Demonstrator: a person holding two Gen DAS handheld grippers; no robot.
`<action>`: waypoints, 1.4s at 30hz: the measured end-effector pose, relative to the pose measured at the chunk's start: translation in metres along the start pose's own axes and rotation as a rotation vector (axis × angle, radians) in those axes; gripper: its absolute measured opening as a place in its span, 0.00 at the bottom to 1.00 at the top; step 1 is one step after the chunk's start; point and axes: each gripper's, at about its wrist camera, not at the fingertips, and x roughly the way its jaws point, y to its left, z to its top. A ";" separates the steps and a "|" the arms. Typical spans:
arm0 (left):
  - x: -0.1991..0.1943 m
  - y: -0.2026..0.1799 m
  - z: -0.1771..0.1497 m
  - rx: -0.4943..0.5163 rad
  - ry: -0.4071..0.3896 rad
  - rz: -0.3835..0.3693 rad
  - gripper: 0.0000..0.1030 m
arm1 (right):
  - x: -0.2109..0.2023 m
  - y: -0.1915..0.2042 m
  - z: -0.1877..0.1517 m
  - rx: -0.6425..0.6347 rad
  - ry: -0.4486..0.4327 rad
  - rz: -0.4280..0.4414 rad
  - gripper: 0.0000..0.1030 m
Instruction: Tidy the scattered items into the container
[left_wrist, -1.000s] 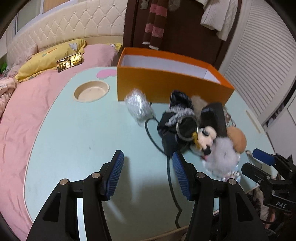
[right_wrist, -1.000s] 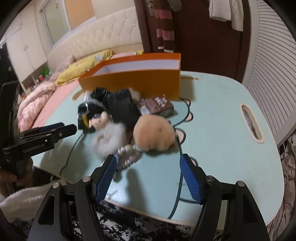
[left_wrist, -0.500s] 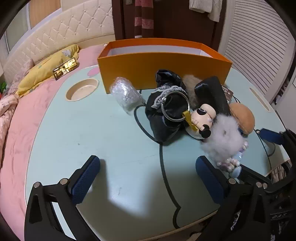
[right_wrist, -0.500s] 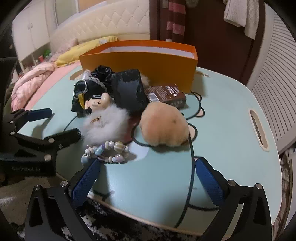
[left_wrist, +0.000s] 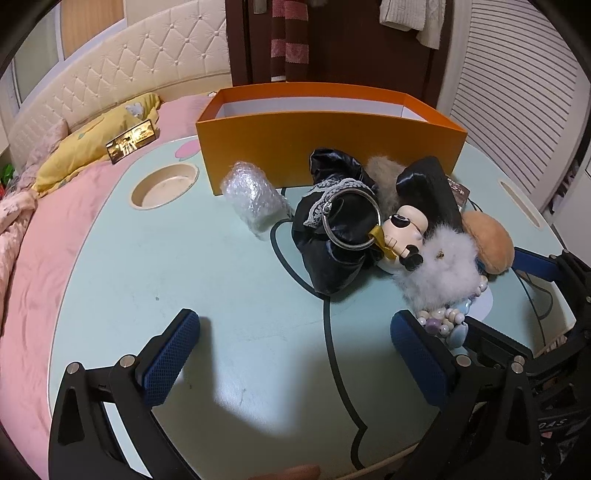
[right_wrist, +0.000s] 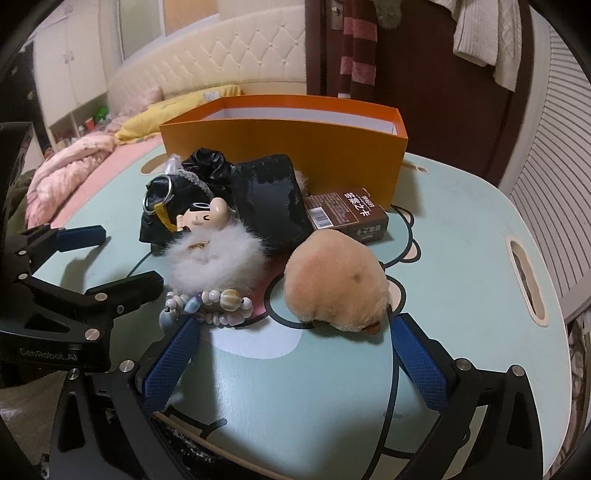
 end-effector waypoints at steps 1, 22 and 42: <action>0.000 0.000 0.000 0.001 -0.004 0.000 1.00 | 0.000 0.000 0.000 0.000 0.000 0.000 1.00; 0.000 -0.002 0.002 0.003 -0.016 -0.002 1.00 | 0.001 0.000 0.001 0.003 0.000 -0.004 1.00; -0.024 0.038 0.036 -0.209 -0.173 -0.193 0.72 | -0.017 -0.020 0.012 0.113 -0.143 0.072 0.61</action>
